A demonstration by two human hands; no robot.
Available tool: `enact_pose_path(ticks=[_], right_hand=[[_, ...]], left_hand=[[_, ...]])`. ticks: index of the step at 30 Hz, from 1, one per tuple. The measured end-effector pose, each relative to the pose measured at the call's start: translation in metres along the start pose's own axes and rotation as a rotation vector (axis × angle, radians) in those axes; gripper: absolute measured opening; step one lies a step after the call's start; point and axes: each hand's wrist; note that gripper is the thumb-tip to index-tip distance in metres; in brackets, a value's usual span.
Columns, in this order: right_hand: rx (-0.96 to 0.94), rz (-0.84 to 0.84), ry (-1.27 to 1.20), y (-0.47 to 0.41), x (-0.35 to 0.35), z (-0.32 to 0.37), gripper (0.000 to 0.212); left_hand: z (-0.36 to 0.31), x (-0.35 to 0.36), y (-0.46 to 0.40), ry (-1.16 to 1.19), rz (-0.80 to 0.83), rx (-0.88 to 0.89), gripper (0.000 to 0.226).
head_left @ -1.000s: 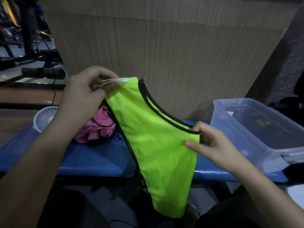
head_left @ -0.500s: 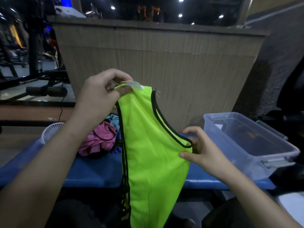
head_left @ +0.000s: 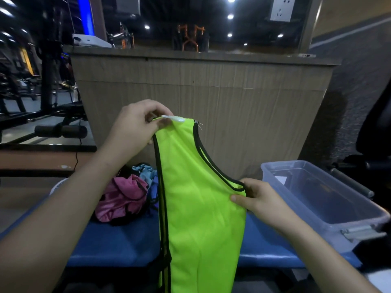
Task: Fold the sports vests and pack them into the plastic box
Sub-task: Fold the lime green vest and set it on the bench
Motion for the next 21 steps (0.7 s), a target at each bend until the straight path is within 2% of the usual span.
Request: enact_pose_path(ticks=[5, 10, 13, 17, 21], right_hand=[[0.037, -0.073, 0.048, -0.06, -0.016, -0.002, 0.009], [0.125, -0.123, -0.16, -0.123, -0.019, -0.013, 0.01], [0.107, -0.175, -0.244, -0.162, -0.021, -0.029, 0.013], [0.057, -0.222, -0.256, -0.209, -0.028, -0.049, 0.016], [0.036, -0.22, -0.145, -0.237, -0.032, -0.067, 0.013]], left_hand=[[0.014, 0.017, -0.058, -0.009, 0.0, -0.039, 0.009], [0.041, 0.041, -0.109, 0.047, -0.04, -0.046, 0.005], [0.064, 0.058, -0.141, 0.079, -0.075, -0.049, 0.009], [0.09, 0.077, -0.176, 0.082, -0.109, -0.023, 0.013], [0.111, 0.092, -0.193, 0.097, -0.136, -0.008, 0.013]])
Point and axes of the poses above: each hand's wrist, its own y-axis away from the middle knuckle, its own x-axis out of the palm, z = x × y, and after that the axes turned 3 degrees about -x, right-handed
